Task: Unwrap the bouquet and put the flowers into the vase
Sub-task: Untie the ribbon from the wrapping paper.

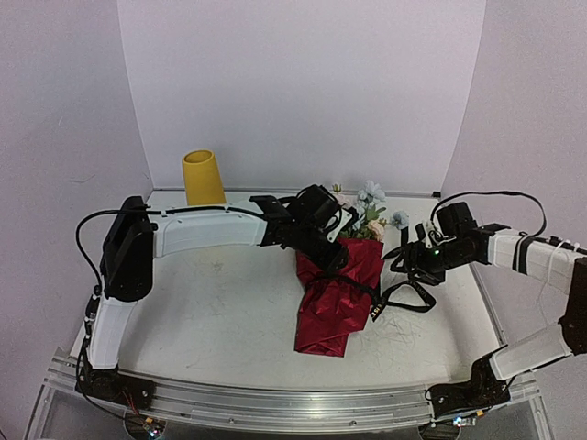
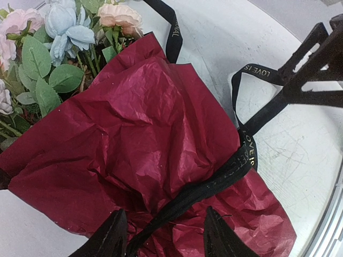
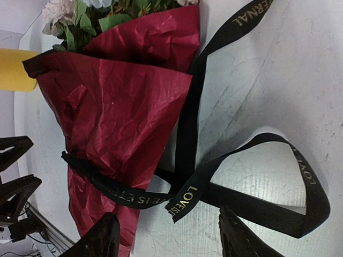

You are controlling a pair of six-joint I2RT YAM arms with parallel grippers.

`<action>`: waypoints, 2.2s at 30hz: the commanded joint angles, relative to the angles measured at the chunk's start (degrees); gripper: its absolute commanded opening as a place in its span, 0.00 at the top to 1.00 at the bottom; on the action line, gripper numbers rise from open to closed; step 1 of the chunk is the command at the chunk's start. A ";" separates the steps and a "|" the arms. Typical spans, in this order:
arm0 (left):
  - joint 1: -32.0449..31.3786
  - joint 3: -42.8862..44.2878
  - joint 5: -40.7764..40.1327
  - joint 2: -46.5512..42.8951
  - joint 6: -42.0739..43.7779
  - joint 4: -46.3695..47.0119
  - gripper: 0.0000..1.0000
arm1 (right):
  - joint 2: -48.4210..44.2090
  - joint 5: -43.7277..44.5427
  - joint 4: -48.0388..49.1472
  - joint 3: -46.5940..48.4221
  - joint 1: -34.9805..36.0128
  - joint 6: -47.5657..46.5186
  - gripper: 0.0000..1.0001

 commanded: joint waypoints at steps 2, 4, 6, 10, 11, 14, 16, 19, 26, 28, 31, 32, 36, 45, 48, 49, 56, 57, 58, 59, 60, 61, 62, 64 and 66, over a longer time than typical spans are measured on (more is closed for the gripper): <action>-1.24 3.75 0.32 1.59 3.95 0.21 0.47 | 1.19 -2.92 -0.73 -1.98 0.93 -1.00 0.38; -1.75 4.56 0.94 2.94 5.76 0.17 0.44 | 0.91 -3.43 -0.68 -2.52 0.97 -1.12 0.40; -2.34 5.57 1.05 4.31 8.08 0.16 0.36 | 0.09 -3.40 -0.72 -3.20 0.91 -1.20 0.41; -3.73 8.49 -0.49 7.20 14.84 0.17 0.20 | -5.40 -1.10 -0.73 -5.44 0.91 -0.83 0.41; -4.04 9.26 -0.71 7.94 16.68 0.17 0.20 | -7.06 -0.56 -0.78 -5.93 0.90 -0.59 0.41; -4.87 10.56 -0.91 9.50 21.65 0.17 0.22 | -12.49 0.65 -1.03 -7.25 0.90 0.09 0.41; -5.54 10.67 -3.82 10.43 24.00 0.08 0.24 | -15.32 1.00 -1.08 -7.85 0.92 0.37 0.40; -6.27 10.66 -7.39 11.19 24.72 -0.09 0.26 | -18.43 1.81 -1.18 -8.42 0.92 0.38 0.39; -7.12 12.18 -16.87 13.58 22.63 -0.10 0.28 | -20.74 3.03 -1.61 -8.14 0.86 -0.26 0.38; -7.36 13.31 -18.45 14.51 22.68 -0.09 0.32 | -20.62 2.99 -1.75 -7.82 0.92 -0.54 0.37; -7.71 15.26 -20.63 15.45 22.28 -0.09 0.53 | -20.42 3.05 -1.96 -7.54 0.90 -1.11 0.37; -7.79 15.96 -21.02 15.57 21.98 -0.07 0.60 | -20.29 3.06 -2.00 -7.48 0.91 -1.30 0.37; -7.94 18.06 -21.31 14.43 19.35 -0.01 0.86 | -19.45 2.93 -2.13 -7.09 0.92 -2.20 0.37; -7.93 5.93 -26.68 0.74 4.28 0.32 0.94 | -15.82 2.43 -2.57 -6.08 0.91 -4.45 0.36; -7.91 0.28 -28.39 -3.68 -0.19 0.49 0.94 | -14.85 2.15 -2.57 -6.10 0.91 -4.82 0.36; -7.86 -1.59 -29.42 -5.07 -1.82 0.59 0.94 | -14.53 2.11 -2.57 -6.15 0.90 -4.81 0.36; -7.10 -11.92 -34.88 -12.94 -12.71 0.94 0.94 | -10.09 2.48 -2.66 -5.70 0.95 -3.21 0.36; -6.79 -13.70 -35.64 -14.24 -15.06 0.86 0.94 | -9.70 2.74 -2.66 -5.63 0.92 -2.86 0.37; -6.31 -15.32 -36.81 -15.46 -17.18 0.85 0.94 | -9.33 2.97 -2.70 -5.53 0.91 -2.47 0.37; -5.72 -17.55 -37.66 -17.01 -20.23 0.86 0.93 | -8.97 3.15 -2.68 -5.35 0.91 -2.15 0.37; -5.01 -19.93 -38.29 -18.58 -23.46 0.87 0.92 | -8.63 3.31 -2.62 -5.22 0.94 -1.88 0.37; -4.18 -22.28 -38.62 -20.27 -26.82 0.87 0.90 | -8.41 3.38 -2.58 -5.12 0.94 -1.62 0.37; -3.12 -24.99 -38.42 -22.21 -30.78 0.90 0.89 | -8.28 3.40 -2.53 -5.09 0.91 -1.30 0.37; -0.82 -31.12 -36.45 -26.28 -38.48 1.15 0.87 | -8.26 3.19 -2.23 -5.24 0.90 -0.62 0.37; 0.71 -35.62 -35.09 -29.12 -42.52 1.76 0.81 | -8.53 2.94 -1.83 -5.78 0.90 0.21 0.37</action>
